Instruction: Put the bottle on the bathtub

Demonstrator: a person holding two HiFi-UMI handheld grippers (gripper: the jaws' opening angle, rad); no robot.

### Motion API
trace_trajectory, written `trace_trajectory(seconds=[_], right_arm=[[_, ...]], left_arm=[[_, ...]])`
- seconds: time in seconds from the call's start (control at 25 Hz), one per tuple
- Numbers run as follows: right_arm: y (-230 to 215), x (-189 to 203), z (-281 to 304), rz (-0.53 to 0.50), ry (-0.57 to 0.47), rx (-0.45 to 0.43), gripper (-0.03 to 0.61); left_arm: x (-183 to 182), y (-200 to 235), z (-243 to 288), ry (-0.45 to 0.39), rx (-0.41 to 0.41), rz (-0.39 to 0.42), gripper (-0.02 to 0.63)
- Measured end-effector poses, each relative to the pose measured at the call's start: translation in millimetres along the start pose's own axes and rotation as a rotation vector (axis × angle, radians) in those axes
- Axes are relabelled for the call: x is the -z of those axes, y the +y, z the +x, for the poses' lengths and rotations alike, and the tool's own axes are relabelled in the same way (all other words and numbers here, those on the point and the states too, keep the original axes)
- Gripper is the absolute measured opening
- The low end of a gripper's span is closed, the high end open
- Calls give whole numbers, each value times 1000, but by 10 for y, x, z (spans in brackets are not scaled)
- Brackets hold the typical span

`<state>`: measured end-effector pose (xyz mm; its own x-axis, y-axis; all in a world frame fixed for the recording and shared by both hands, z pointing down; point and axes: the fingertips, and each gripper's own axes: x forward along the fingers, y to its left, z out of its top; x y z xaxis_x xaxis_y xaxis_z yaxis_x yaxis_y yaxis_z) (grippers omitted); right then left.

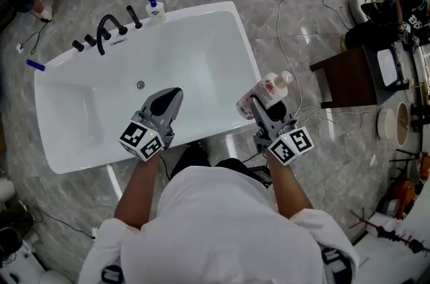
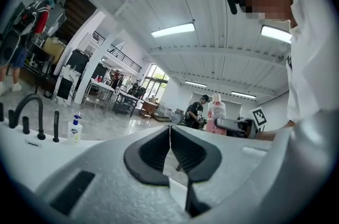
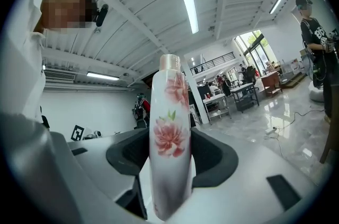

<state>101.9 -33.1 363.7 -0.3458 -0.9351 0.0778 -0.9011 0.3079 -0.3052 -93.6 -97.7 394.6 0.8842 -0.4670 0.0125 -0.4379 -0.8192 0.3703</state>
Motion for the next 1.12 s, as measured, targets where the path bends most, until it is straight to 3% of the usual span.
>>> trace_trajectory(seconds=[0.28, 0.8, 1.12], right_arm=[[-299, -140, 476, 3, -11, -66, 232], [-1003, -231, 1365, -42, 30, -337, 232], [-1480, -248, 1939, -61, -21, -328, 232]], left_arm=[[23, 235, 294, 45, -52, 34, 20], [63, 700, 783, 6, -377, 13, 20], [186, 831, 1285, 31, -437, 87, 20]])
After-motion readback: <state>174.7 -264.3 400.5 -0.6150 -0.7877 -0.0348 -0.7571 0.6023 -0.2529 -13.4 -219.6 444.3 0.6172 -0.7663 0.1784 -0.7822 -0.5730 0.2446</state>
